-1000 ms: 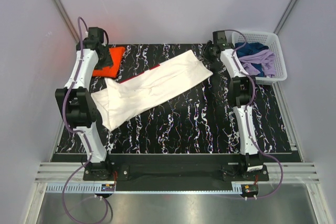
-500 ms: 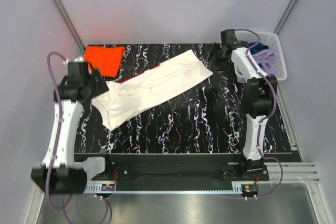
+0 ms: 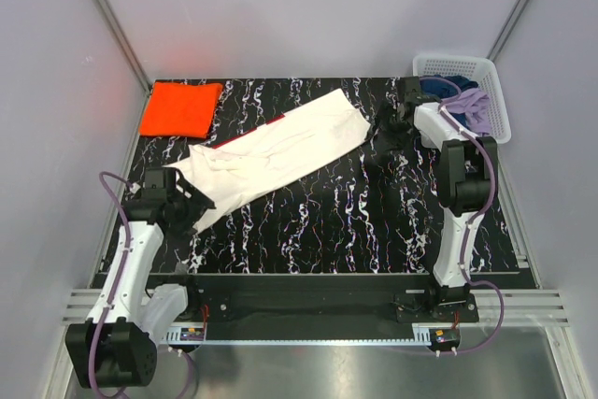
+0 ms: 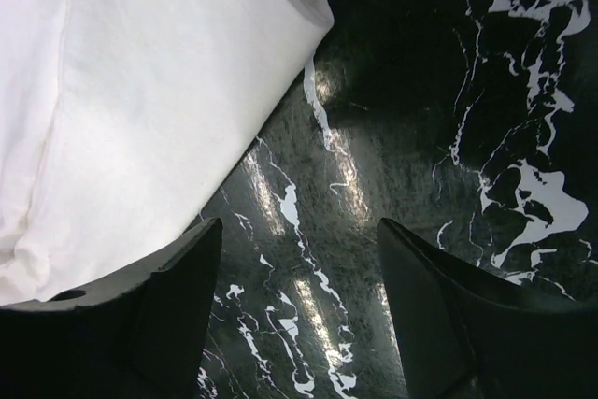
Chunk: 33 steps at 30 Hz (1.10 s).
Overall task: Fold and stack the t-shirts
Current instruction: Fold the tshirt
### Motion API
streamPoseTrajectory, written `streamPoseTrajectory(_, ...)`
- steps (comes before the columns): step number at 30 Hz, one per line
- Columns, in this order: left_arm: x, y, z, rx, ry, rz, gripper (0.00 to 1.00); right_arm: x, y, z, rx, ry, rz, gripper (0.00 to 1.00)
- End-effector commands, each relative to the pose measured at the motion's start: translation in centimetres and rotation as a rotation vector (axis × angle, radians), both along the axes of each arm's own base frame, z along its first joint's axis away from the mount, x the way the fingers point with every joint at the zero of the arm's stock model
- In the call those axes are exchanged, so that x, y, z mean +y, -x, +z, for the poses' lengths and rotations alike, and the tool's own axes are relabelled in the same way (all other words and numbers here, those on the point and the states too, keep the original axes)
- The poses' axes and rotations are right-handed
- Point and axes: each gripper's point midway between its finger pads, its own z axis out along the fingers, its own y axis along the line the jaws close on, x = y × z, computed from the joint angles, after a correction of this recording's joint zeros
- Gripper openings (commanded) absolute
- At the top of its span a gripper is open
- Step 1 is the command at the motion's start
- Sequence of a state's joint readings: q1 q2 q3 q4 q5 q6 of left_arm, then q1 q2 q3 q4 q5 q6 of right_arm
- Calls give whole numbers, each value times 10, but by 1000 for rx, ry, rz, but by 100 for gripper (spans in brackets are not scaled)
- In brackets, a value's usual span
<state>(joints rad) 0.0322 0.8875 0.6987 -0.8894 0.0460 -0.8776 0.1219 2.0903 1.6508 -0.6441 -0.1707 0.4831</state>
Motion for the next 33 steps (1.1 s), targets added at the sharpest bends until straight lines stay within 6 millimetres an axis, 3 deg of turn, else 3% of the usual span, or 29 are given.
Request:
streamPoseTrajectory(1,0,-19,2,-37,48,107,83,-6,-19,17,-85,-49,-24,75)
streamPoseTrajectory(9,-6,-1,-33,46,135,258,88,-5,-31,4,-78,-92,-36,75)
streamPoseTrajectory(18,-1,-3,-45,46,161,386,93,-4,-56,-9,-90,-86,-41,75)
streamPoseTrajectory(33,27,-10,-64,-23,83,568,73,8,-68,-18,-99,-119,-57,71)
